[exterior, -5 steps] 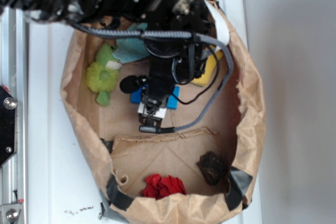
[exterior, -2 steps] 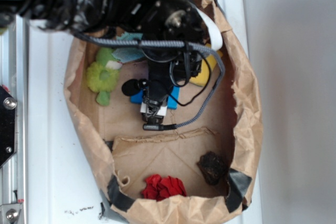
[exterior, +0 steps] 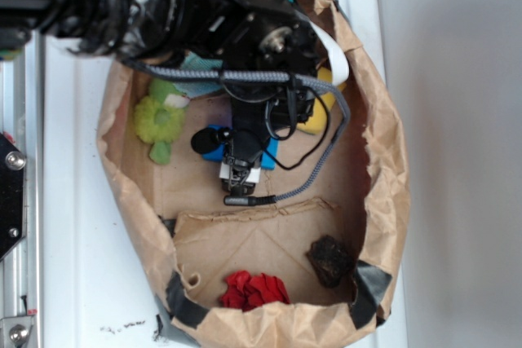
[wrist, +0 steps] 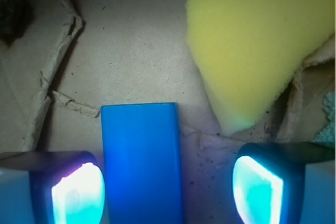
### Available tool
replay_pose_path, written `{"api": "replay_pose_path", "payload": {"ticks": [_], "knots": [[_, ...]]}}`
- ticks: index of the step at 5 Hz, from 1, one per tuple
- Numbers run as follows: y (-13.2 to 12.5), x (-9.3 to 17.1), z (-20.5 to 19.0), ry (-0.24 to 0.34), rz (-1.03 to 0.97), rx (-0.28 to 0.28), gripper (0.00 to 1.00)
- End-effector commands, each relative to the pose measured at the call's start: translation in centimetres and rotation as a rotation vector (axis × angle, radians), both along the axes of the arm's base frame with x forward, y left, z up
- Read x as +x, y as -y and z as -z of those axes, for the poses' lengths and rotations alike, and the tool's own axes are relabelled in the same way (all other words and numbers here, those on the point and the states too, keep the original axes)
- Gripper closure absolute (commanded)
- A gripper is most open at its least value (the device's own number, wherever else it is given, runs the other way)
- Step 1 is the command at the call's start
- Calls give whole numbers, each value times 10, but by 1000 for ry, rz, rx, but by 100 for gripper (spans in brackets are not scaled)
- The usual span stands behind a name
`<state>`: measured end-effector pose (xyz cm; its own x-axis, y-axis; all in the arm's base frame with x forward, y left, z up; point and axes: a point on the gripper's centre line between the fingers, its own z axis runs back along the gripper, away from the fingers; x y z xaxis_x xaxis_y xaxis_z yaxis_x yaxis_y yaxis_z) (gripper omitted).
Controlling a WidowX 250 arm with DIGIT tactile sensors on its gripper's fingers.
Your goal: Grab the blue block.
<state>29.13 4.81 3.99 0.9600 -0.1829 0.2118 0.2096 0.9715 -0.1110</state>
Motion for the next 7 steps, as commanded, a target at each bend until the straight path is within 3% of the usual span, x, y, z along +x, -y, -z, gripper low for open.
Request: {"api": "replay_pose_path", "payload": {"ticks": [1,5,7], "knots": [[11,9,-9,67,-24,11,0],[18,19,0,92,-29,26,0],[30,2,5,79,26,38,0]]}}
